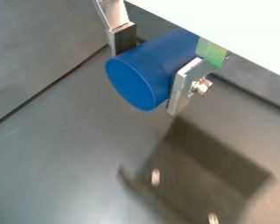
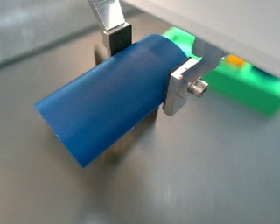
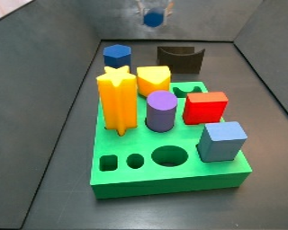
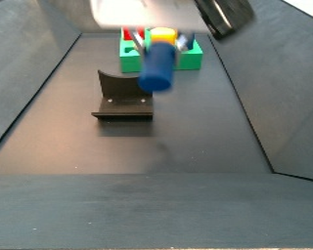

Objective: Pick up the oval object. Move up. Place the oval object on the fixture. Regrasp the oval object. Move to above the board. Insert the oval object.
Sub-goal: Place the oval object on the fixture.

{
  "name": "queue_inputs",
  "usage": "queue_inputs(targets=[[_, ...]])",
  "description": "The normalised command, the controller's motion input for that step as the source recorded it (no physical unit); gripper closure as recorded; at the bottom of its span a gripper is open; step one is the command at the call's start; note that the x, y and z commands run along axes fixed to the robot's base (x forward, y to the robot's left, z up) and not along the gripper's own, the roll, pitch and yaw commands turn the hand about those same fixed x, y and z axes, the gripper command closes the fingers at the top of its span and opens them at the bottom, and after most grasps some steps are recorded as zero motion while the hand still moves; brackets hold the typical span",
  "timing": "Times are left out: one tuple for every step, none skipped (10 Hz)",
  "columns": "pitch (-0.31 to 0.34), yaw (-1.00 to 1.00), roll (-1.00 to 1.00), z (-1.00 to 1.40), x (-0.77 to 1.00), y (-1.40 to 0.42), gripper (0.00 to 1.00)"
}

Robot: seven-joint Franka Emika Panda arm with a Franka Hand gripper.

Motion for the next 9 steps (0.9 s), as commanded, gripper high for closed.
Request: queue_inputs(targets=[[-0.046,0.13,-1.0,0.75,1.0,-0.46,1.0],[-0.036,0.12,-1.0,0.66,0.95,-0.38,1.0],[-0.015,0.11,-1.0,0.34,0.71,-0.21,1.0],[0.001,0.1,-1.0,0.15,0.56,-0.11,1.0],[0.036,0.08,-1.0,0.03,0.42,-0.02,1.0],[0.07,0.07,-1.0,0.02,0.33,0.01,1.0],[0.122,0.04,-1.0,0.0,0.23,0.03,1.0],[0.143,0.01,-0.94,-0.01,0.16,0.04,1.0],[0.142,-0.03,-0.72,-0.01,0.08,0.05,1.0]])
